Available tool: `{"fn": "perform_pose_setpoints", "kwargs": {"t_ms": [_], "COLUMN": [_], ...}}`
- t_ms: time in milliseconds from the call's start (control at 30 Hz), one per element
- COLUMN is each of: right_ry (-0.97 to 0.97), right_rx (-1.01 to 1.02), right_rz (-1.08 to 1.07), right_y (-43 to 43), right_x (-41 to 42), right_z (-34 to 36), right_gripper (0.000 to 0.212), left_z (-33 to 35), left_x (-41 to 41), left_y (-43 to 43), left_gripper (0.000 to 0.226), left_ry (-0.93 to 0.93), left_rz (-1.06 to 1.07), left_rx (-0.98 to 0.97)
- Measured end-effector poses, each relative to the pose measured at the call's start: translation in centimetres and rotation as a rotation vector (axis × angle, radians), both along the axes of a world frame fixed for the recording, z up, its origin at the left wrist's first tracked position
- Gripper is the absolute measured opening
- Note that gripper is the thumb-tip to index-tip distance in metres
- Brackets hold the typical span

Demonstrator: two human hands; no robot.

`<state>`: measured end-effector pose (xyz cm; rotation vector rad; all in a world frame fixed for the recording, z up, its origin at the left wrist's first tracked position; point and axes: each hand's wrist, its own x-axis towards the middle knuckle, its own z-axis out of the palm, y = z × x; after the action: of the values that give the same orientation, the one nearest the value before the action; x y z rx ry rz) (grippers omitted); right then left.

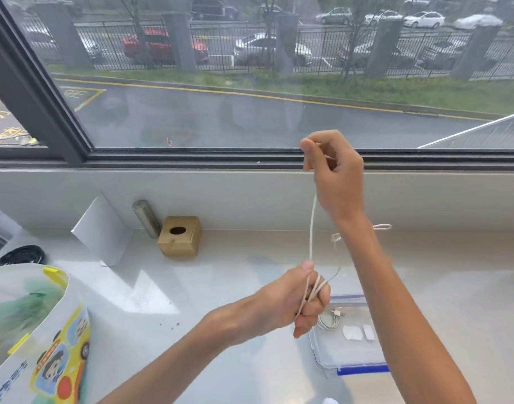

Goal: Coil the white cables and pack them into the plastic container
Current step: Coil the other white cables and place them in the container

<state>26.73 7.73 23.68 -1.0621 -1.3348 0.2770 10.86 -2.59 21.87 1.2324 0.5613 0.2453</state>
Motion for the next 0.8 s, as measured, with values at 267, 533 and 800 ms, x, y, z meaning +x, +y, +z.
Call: {"fn": "perform_pose_setpoints", "kwargs": {"t_ms": [267, 533, 800], "right_ry": [0.176, 0.172, -0.4], "right_rx": [-0.477, -0.314, -0.379], "right_rz": [0.135, 0.317, 0.362], "right_y": [0.4, -5.6, -10.4], "right_x": [-3.8, -4.5, -5.9], "right_z": [-11.2, -14.9, -10.6], "right_gripper": [0.024, 0.049, 0.023], "left_z": [2.4, 2.8, 3.8], "left_x": [-1.2, -3.0, -2.2], "left_y": [4.5, 7.1, 10.0], "left_gripper": [0.032, 0.039, 0.065], "left_ry": [-0.181, -0.269, -0.316], "left_rz": [0.329, 0.293, 0.56], "left_rx": [-0.147, -0.352, -0.056]}}
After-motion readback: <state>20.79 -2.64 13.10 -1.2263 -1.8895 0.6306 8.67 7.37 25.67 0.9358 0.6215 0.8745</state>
